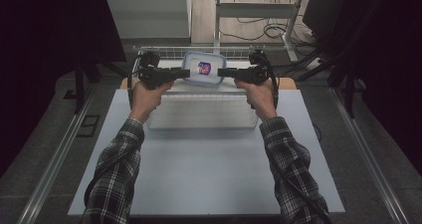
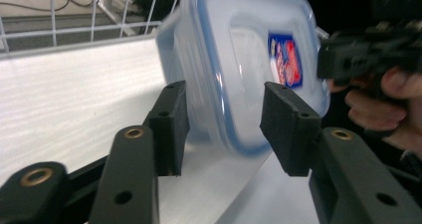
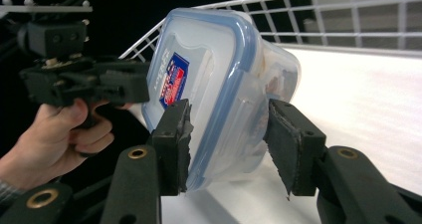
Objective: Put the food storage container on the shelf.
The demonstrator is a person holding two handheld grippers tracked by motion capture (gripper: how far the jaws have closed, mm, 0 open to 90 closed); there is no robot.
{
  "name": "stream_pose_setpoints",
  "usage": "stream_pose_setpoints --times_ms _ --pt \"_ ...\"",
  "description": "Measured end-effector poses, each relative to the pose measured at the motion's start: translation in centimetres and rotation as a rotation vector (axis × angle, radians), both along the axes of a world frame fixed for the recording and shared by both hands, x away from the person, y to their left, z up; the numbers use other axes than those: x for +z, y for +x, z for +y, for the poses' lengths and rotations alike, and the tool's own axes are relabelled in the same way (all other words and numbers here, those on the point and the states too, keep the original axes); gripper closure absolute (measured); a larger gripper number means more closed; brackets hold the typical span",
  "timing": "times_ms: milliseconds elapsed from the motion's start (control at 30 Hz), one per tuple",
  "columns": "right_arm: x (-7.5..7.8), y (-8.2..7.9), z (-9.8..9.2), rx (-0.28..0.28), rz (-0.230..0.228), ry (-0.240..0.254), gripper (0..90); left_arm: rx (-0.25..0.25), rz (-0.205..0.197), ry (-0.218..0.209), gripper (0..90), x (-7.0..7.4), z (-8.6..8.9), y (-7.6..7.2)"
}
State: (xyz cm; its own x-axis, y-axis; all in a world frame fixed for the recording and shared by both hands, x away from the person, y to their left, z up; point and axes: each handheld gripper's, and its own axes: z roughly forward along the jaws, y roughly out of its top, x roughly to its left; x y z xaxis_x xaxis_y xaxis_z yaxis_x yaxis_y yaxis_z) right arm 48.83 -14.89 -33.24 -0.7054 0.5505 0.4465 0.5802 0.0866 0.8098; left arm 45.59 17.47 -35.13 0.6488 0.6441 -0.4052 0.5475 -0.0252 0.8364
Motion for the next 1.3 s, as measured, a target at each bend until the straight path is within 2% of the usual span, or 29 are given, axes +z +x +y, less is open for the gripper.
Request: stream_pose_setpoints --times_ms 33,67,133,200,300,400,500,633,900,1000,1133,1200,1300 --pt "0.1 0.0 0.0 -0.008 -0.007 -0.01 51.6 0.003 -0.001 -0.009 53.1 -0.1 0.0 0.0" --pt "0.3 -0.1 0.1 -0.039 -0.029 -0.028 51.9 0.002 0.0 -0.02 52.4 -0.2 0.0 0.0" --pt "0.4 -0.2 0.1 -0.051 -0.036 -0.035 52.3 0.003 0.001 -0.031 51.9 -0.2 -0.1 0.0" --pt "0.7 -0.3 0.3 -0.087 -0.058 -0.073 51.0 0.008 -0.005 -0.016 50.9 0.0 -0.2 -0.1" --pt "0.8 -0.3 0.6 -0.114 -0.076 -0.104 51.3 0.029 -0.022 0.018 46.7 0.4 -0.5 -0.3" --pt "0.9 -0.4 0.8 -0.143 -0.095 -0.135 51.6 0.05 -0.024 0.03 40.5 0.5 -0.7 -0.3" --pt "0.8 -0.4 0.9 -0.128 -0.088 -0.129 53.3 0.077 -0.037 0.037 40.1 0.6 -0.7 -0.3" --pt "0.9 -0.5 1.2 -0.116 -0.085 -0.12 56.0 0.112 -0.034 0.054 41.0 1.0 -0.7 0.0" --pt "1.0 -0.7 1.0 -0.12 -0.084 -0.122 56.0 0.132 -0.052 0.076 42.1 1.2 -0.8 -0.1" --pt "1.0 -0.8 1.0 -0.12 -0.085 -0.119 55.7 0.132 -0.075 0.099 42.1 1.3 -0.9 -0.2" --pt "1.2 -1.1 1.0 -0.121 -0.106 -0.129 50.5 0.123 -0.128 0.118 35.5 1.5 -1.0 -0.8" --pt "1.2 -1.4 1.0 -0.116 -0.129 -0.146 46.2 0.115 -0.134 0.114 31.3 1.4 -0.9 -1.0" --pt "1.0 -1.9 1.1 -0.102 -0.154 -0.145 36.1 0.1 -0.137 0.119 22.7 1.1 -1.0 -1.4"
